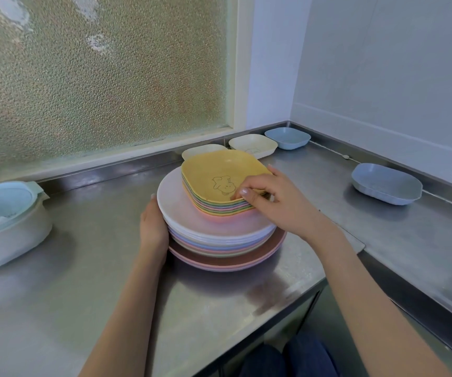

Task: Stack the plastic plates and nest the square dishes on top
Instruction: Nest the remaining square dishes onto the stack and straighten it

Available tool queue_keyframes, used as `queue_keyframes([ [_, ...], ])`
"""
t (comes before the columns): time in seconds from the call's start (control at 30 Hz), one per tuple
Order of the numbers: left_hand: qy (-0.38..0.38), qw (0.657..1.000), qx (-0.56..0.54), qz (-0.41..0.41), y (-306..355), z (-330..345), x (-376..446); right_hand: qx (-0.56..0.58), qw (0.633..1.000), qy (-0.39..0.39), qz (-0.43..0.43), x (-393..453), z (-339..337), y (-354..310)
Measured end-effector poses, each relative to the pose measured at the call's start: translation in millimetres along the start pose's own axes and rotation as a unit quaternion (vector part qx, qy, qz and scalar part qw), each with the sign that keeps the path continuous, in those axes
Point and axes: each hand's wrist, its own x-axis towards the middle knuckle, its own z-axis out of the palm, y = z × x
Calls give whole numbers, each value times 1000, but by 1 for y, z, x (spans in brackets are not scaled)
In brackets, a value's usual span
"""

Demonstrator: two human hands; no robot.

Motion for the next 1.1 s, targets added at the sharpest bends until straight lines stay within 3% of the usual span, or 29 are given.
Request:
queue_keyframes([
  [0.37, -4, 1000, 8, 19, -4, -2, 3, 22, 996, 81, -21, -1, 8, 2],
  [0.63, -3, 1000, 0, 1, -2, -1, -1, -27, 997, 66, -36, 0, 10, 8],
  [0.73, -1, 1000, 3, -3, -1, -1, -1, 31, 997, 67, -28, -5, 5, 6],
  [0.8, -3, 1000, 0, -8, -1, -1, -1, 81, 989, 125, -12, -9, -4, 9],
  [0.87, -2, 1000, -8, -17, -1, 0, -1, 96, 972, 213, 19, -10, -17, 26],
  [0.97, 6, 999, -16, -29, -1, 0, -2, -38, 944, 301, 129, -11, -34, 78],
  [1.1, 2, 1000, -7, -3, -3, 4, -2, -230, 857, 206, 413, -22, -54, 144],
])
